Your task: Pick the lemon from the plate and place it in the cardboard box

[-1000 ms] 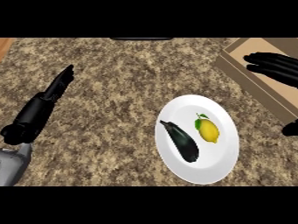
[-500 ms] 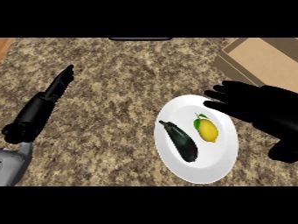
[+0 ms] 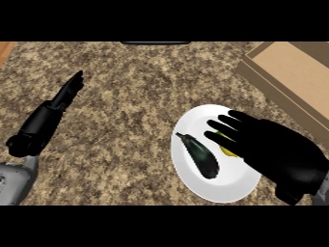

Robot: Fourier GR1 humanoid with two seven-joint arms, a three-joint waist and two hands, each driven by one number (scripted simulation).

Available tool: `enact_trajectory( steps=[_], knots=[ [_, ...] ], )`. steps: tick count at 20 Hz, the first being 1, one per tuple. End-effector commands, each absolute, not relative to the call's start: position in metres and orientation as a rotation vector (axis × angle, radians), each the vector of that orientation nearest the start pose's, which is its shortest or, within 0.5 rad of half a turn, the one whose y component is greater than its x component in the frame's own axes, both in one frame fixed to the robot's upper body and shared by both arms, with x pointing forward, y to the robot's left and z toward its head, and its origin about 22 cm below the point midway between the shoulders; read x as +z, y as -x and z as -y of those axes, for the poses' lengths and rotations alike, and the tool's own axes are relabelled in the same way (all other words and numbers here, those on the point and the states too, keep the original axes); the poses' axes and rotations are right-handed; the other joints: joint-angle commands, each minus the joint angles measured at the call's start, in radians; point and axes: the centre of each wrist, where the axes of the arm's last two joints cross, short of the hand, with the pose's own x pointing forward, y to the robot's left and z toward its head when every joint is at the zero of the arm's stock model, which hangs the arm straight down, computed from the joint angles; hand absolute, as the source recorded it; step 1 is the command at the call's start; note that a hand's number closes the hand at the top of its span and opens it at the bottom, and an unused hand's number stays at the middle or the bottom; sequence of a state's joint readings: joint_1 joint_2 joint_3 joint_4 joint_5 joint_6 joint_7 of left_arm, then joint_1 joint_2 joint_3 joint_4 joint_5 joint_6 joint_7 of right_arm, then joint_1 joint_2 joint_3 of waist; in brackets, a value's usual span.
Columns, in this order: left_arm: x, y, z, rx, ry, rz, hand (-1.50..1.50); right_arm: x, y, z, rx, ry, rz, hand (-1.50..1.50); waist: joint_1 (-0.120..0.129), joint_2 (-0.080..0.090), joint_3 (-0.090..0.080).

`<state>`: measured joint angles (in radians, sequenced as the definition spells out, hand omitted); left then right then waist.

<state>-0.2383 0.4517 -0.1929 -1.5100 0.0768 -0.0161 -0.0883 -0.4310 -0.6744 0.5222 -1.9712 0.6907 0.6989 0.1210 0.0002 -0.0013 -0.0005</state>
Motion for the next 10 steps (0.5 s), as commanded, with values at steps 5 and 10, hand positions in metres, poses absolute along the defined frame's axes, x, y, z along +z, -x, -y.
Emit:
enact_trajectory(
  steps=[5,10],
  knots=[
    [0.071,-0.290,-0.268,-0.523,-0.097,1.745,0.00,0.153,-0.239,0.161,2.002,0.666,1.270,-1.50,0.003,0.001,0.000],
    [0.078,-0.293,-0.269,-0.529,-0.095,1.737,0.00,0.126,-0.244,0.172,1.995,0.713,1.287,-1.50,0.002,0.001,0.001]
  ],
)
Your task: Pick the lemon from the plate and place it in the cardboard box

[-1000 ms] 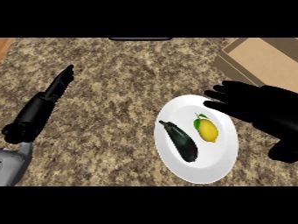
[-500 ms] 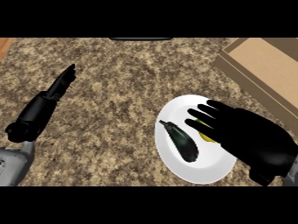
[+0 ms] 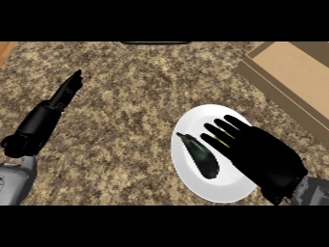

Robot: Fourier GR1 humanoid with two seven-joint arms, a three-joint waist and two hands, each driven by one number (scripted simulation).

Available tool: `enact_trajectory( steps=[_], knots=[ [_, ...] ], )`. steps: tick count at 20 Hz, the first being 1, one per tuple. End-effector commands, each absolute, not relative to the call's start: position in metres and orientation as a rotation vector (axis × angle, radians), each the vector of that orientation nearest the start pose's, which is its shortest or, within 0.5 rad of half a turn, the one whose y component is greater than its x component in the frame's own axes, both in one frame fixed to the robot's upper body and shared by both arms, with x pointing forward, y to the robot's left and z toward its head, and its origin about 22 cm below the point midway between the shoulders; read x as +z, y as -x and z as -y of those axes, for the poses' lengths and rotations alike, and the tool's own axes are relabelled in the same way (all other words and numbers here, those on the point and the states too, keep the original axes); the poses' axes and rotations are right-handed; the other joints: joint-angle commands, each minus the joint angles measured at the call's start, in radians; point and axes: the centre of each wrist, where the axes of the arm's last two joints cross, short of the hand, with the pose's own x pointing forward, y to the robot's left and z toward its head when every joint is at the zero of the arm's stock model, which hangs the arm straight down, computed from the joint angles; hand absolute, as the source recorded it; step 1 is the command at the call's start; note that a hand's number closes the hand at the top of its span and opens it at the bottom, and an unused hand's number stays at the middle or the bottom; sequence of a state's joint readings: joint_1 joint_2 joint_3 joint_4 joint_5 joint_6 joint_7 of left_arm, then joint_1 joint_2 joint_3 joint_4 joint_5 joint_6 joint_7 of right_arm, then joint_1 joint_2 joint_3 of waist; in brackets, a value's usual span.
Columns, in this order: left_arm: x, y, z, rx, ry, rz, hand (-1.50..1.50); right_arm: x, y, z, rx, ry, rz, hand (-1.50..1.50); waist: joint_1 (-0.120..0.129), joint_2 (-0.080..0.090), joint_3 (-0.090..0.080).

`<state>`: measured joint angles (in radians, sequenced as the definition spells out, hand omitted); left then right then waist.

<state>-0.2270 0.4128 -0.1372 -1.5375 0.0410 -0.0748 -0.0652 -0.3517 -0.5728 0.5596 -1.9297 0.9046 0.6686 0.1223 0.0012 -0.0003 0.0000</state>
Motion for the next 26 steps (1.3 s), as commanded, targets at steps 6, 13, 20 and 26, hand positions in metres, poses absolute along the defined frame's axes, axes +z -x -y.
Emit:
enact_trajectory(
  steps=[6,13,20,26],
  knots=[
    [0.063,-0.298,-0.271,-0.519,-0.113,1.741,0.00,0.120,-0.249,0.165,2.008,0.748,1.270,-1.50,-0.001,0.000,0.000],
    [0.062,-0.288,-0.273,-0.514,-0.101,1.730,0.00,0.089,-0.261,0.175,2.038,0.780,1.222,-1.50,0.001,0.000,0.000],
    [0.060,-0.271,-0.265,-0.511,-0.082,1.742,0.00,0.090,-0.279,0.184,2.018,0.698,1.203,-1.50,0.003,-0.001,0.000],
    [0.061,-0.291,-0.277,-0.532,-0.096,1.734,0.00,0.072,-0.294,0.172,2.041,0.783,1.151,-1.50,0.001,0.001,0.000]
  ],
)
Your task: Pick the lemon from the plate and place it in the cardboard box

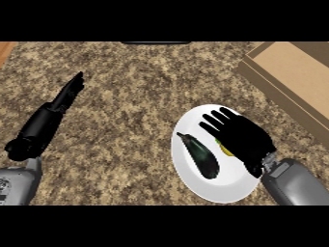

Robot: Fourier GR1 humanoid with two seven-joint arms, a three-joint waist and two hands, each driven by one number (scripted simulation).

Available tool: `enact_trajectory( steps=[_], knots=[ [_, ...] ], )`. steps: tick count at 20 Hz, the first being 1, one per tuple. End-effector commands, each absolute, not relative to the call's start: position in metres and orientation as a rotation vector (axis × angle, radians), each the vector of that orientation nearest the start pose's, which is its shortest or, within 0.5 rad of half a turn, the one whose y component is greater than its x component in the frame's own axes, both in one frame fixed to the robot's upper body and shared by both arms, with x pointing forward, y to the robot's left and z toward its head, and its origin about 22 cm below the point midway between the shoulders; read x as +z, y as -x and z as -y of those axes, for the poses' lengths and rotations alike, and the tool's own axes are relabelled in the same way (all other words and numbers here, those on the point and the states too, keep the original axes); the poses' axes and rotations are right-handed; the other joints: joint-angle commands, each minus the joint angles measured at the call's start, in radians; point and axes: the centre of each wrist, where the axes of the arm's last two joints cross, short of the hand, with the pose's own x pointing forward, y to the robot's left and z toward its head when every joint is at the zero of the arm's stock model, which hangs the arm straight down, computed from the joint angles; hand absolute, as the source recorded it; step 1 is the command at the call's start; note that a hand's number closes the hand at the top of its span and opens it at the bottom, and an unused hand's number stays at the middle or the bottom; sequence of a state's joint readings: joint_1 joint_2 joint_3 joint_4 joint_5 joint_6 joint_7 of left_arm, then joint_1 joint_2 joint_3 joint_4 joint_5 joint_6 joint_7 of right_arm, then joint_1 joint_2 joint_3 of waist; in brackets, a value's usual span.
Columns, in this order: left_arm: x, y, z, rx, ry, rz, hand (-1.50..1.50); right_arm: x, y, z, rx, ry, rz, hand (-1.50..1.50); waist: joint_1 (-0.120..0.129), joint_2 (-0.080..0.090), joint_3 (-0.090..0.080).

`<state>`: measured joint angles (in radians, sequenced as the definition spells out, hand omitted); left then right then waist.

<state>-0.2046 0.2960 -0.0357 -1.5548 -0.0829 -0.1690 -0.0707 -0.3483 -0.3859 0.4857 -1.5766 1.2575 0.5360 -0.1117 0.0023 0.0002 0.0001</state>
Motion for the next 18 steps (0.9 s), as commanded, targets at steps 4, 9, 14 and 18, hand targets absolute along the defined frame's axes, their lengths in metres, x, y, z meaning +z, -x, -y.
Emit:
enact_trajectory(
  steps=[4,9,14,18],
  knots=[
    [0.084,-0.303,-0.274,-0.516,-0.080,1.746,0.00,0.047,-0.287,0.193,2.030,0.810,1.161,-1.50,-0.003,0.000,0.000],
    [0.070,-0.297,-0.249,-0.540,-0.100,1.762,0.00,0.053,-0.310,0.168,2.019,0.739,1.157,-1.50,0.001,0.000,0.000],
    [0.062,-0.282,-0.266,-0.537,-0.087,1.740,0.00,0.014,-0.307,0.172,2.115,0.705,1.198,1.50,0.008,0.001,0.000],
    [0.068,-0.293,-0.260,-0.533,-0.080,1.742,0.00,0.022,-0.317,0.190,2.144,0.727,1.341,1.50,0.004,0.002,0.000]
  ],
)
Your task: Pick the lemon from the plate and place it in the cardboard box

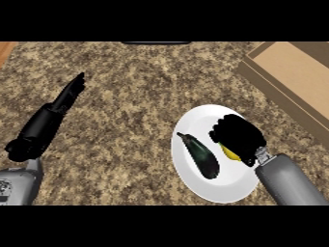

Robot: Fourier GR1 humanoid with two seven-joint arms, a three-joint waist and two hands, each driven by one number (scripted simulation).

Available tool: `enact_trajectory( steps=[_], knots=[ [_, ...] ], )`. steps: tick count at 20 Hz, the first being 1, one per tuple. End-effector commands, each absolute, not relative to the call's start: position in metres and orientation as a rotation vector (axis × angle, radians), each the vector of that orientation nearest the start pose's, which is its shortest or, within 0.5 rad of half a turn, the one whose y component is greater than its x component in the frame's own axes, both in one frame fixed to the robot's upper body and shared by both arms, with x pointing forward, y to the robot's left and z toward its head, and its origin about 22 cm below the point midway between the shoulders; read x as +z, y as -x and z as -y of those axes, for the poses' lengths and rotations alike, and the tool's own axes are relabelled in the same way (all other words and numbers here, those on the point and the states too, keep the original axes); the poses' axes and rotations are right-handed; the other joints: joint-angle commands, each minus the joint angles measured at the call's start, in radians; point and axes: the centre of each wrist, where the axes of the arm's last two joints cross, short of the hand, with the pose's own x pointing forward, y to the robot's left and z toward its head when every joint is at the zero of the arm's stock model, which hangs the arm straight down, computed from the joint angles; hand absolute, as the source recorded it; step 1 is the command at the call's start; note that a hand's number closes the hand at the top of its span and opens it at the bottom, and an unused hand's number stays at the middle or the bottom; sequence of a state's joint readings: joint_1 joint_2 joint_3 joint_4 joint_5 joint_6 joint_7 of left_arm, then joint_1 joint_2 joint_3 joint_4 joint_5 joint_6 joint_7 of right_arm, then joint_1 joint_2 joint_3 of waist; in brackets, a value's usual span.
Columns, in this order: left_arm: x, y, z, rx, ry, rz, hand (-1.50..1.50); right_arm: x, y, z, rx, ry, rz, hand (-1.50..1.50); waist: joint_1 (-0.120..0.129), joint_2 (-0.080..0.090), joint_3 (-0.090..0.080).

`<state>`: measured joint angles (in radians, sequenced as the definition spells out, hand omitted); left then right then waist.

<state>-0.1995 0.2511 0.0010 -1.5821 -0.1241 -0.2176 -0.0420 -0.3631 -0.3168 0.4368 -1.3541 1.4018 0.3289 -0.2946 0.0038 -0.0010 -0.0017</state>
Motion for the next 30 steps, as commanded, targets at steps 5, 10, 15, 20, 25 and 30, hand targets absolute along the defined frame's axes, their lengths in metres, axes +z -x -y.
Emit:
enact_trajectory(
  steps=[5,10,15,20,25,30],
  knots=[
    [0.065,-0.292,-0.279,-0.516,-0.102,1.734,0.00,0.009,-0.311,0.184,2.108,0.750,1.471,1.50,0.002,0.002,0.002],
    [0.068,-0.297,-0.261,-0.551,-0.076,1.754,0.00,0.033,-0.345,0.147,1.798,0.694,1.465,1.50,0.019,0.009,0.003],
    [0.060,-0.291,-0.266,-0.549,-0.062,1.763,0.00,0.047,-0.381,0.159,1.420,0.723,1.437,1.50,0.028,0.012,0.003],
    [0.065,-0.282,-0.266,-0.535,-0.101,1.749,0.00,0.101,-0.399,0.151,1.402,0.887,1.624,1.50,0.008,0.000,0.002],
    [0.057,-0.276,-0.264,-0.529,-0.113,1.747,0.00,0.157,-0.401,0.173,1.291,0.960,1.703,1.50,-0.003,-0.004,0.002],
    [0.075,-0.294,-0.260,-0.533,-0.107,1.754,0.00,0.190,-0.410,0.168,0.867,1.079,1.650,1.50,0.000,-0.001,0.002]
  ],
)
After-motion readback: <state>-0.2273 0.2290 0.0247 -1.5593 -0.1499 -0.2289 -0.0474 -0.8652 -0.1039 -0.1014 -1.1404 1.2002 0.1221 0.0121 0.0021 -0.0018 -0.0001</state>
